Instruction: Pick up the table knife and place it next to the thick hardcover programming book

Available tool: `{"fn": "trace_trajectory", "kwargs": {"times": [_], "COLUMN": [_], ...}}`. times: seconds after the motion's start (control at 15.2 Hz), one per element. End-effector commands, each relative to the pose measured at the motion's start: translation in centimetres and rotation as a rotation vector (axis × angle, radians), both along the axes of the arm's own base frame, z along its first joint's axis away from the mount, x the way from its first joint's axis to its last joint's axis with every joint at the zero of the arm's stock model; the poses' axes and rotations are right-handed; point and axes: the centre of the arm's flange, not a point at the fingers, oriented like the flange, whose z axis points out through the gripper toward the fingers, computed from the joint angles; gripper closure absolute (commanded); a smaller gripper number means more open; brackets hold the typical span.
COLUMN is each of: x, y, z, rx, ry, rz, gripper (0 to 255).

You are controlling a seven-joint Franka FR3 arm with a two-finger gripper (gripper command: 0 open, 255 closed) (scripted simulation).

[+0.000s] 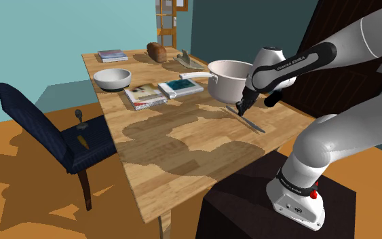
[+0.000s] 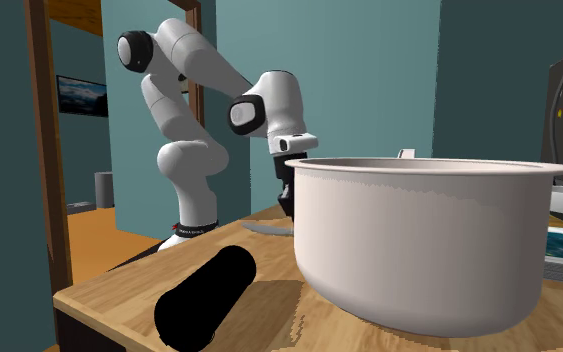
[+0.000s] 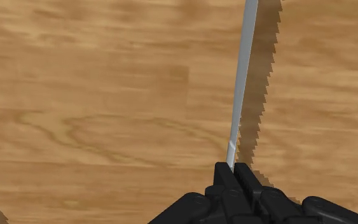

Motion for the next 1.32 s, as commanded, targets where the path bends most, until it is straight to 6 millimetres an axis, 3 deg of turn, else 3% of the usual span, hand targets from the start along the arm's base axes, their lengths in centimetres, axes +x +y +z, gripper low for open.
{"fn": "trace_trajectory", "kwargs": {"times": [0.0,1.25], "x": [0.0,0.0], "y": [0.0,0.0], "z": [0.8,10.6], "rx": [0.0,0.0], "ry": [0.0,0.0], "rz": [0.0,0.0], "gripper": [255,255]}}
